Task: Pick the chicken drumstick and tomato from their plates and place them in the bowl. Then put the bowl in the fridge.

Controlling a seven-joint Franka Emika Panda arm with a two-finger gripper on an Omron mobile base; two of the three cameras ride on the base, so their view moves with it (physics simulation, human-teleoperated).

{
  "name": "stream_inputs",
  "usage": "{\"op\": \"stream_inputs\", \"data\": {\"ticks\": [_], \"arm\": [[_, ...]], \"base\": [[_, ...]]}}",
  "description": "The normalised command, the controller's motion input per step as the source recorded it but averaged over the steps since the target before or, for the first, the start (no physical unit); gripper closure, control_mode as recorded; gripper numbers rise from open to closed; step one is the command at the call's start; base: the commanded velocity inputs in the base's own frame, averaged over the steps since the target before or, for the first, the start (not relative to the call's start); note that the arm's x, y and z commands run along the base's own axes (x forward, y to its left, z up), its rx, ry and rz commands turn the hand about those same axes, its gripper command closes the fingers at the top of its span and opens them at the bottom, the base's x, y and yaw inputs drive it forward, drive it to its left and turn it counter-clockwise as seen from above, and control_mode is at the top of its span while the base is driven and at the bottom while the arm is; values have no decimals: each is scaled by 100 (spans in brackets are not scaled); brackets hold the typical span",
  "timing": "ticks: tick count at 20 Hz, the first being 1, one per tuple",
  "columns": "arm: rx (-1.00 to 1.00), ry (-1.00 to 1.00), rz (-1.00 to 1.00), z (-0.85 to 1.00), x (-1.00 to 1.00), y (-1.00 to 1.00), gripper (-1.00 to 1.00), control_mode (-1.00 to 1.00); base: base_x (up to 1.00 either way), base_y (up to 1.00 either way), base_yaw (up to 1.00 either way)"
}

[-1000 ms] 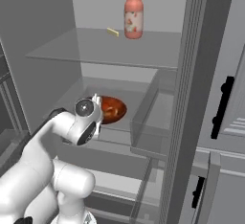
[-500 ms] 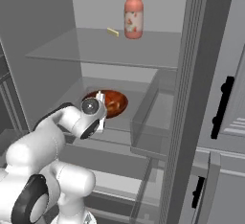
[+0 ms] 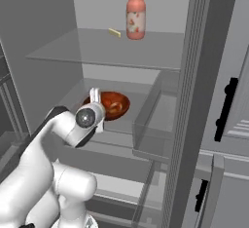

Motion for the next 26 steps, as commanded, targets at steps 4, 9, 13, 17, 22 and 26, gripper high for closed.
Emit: {"op": "stream_inputs", "data": {"ticks": [4, 9, 13, 17, 22, 26], "arm": [[-17, 24, 0, 99, -77, 5, -100, -100], [-16, 32, 0, 93, -98, 0, -100, -100], [-6, 4, 0, 25, -100, -37, -100, -100], [0, -2, 0, 34, -84, -27, -100, -100], [0, -25, 2, 61, -83, -9, -100, -100], [0, -67, 9, 65, -4, 18, -100, -100]], "base": [[0, 0, 0], [0, 0, 0], [0, 0, 0], [0, 0, 0], [0, 0, 0], [0, 0, 0]]}}
